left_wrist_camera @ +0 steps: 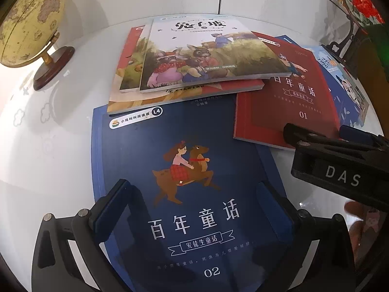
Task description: Organize books
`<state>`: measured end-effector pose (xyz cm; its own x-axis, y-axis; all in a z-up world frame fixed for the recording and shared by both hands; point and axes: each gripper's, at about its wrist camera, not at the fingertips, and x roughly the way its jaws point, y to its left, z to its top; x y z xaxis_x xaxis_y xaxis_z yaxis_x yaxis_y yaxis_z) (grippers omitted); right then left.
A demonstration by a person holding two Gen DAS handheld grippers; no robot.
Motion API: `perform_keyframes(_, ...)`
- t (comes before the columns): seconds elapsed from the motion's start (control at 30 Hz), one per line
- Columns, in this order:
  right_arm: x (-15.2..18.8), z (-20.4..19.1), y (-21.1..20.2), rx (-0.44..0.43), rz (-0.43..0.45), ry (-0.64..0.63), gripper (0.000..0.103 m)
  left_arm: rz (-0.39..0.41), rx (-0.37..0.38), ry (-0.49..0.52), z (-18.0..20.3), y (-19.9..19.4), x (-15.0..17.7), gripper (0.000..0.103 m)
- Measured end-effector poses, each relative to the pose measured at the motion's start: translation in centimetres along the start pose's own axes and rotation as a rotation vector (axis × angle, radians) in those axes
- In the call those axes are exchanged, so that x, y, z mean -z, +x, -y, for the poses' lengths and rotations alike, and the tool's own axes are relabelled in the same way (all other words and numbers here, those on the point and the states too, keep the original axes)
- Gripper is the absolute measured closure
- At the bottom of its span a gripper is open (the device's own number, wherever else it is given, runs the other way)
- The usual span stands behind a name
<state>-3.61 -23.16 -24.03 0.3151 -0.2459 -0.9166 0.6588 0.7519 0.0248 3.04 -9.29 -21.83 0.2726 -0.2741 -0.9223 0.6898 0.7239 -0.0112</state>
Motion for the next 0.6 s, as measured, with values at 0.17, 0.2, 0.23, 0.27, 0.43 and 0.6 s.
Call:
perform_keyframes(0.17, -0.1, 0.0, -0.1, -0.004, -0.010, -0.012, 0.000, -0.030, 0.020, 0.011, -0.6, -0.1, -0.2, 0.001)
perform_keyframes(0.2, -0.1, 0.0, -0.1, -0.007, -0.017, -0.015, 0.000, -0.038, 0.039, 0.002, -1.1, -0.2, -0.3, 0.001)
perform_keyframes(0.23, -0.2, 0.1, -0.2, -0.013, -0.027, -0.014, 0.000, -0.036, 0.056, -0.009, -1.9, -0.6, -0.7, 0.001)
perform_keyframes(0.27, -0.3, 0.3, -0.6, -0.019, -0.027, -0.009, 0.000, -0.018, 0.062, -0.014, -2.7, -1.1, -1.1, 0.001)
perform_keyframes(0.43, -2.5, 0.1, -3.8, -0.042, 0.099, -0.034, 0.000, 0.087, 0.144, 0.021, -6.7, -3.2, -5.7, 0.001)
perform_keyframes(0.6, -6.5, -2.0, -3.5, -0.055, 0.134, -0.084, 0.000, 0.114, 0.196, 0.050, -8.7, -1.4, -10.9, 0.001)
